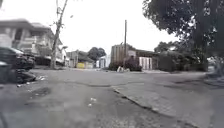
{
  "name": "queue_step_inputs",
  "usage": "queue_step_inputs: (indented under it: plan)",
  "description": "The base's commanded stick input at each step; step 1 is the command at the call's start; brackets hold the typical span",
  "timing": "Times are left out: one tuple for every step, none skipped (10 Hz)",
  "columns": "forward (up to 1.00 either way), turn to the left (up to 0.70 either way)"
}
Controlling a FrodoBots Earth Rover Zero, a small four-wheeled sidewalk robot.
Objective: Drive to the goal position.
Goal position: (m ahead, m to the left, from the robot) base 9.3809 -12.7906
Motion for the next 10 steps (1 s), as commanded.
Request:
queue_step_inputs:
  plan:
    - [1.00,0.00]
    - [1.00,-0.29]
    - [1.00,-0.40]
    - [1.00,-0.40]
    - [1.00,-0.40]
    - [1.00,-0.40]
    - [1.00,-0.40]
    - [1.00,-0.40]
    - [1.00,-0.40]
    - [1.00,-0.40]
